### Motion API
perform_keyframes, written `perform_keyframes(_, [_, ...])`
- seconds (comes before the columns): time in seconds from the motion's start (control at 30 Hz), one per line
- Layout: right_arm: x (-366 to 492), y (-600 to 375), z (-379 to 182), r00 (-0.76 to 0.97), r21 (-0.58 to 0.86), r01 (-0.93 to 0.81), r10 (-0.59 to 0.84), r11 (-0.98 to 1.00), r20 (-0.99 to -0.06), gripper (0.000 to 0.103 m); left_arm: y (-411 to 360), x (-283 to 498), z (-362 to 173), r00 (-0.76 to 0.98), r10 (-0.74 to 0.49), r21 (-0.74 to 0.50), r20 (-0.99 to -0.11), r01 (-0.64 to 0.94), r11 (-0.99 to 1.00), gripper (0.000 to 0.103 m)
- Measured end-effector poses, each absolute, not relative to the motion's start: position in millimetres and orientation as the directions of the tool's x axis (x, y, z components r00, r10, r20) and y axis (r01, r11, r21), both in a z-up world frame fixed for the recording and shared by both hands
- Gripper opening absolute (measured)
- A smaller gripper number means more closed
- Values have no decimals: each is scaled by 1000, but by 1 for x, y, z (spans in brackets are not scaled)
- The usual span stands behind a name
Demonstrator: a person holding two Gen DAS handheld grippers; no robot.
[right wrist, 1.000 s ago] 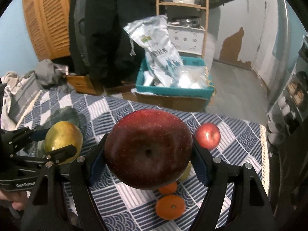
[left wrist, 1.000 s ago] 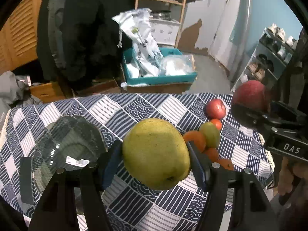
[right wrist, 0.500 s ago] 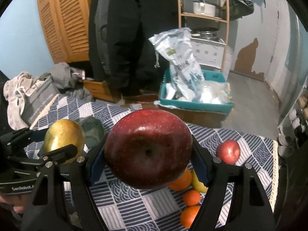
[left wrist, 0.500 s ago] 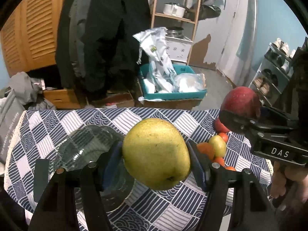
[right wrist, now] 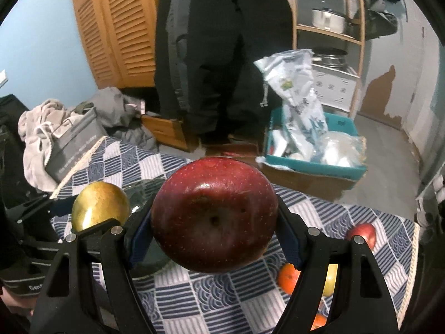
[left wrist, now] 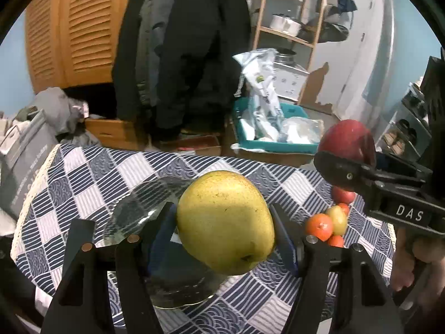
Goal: Organize fruits
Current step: 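Carry the pear over the glass bowl with left tool while right tool carries the apple there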
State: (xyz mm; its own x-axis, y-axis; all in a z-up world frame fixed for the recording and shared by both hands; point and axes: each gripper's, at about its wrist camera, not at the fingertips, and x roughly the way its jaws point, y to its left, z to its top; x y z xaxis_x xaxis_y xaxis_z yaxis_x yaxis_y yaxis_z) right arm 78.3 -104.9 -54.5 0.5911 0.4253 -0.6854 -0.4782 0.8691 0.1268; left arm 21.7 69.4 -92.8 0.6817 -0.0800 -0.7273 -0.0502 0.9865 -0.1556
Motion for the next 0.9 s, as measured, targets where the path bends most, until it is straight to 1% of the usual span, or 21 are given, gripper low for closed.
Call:
perform_keyframes(0.33, [94, -55, -82, 502, 151, -535, 457, 831, -734, 77, 113, 20, -120, 637, -28, -157, -771, -147, 977, 69])
perform_keyframes(0.57, [103, -23, -122, 404, 171, -567, 454, 805, -794, 77, 136, 25, -153, 575, 12, -133, -818, -209, 969, 69])
perform_keyframes(0.73, [108, -6, -154, 333, 177, -581, 430, 795, -839, 77, 150, 27, -176, 522, 7, -145, -853, -250, 957, 69])
perform_keyframes(0.9, [108, 7, -177, 281, 181, -597, 415, 782, -865, 77, 158, 31, -196, 471, 29, -117, -882, -277, 954, 69])
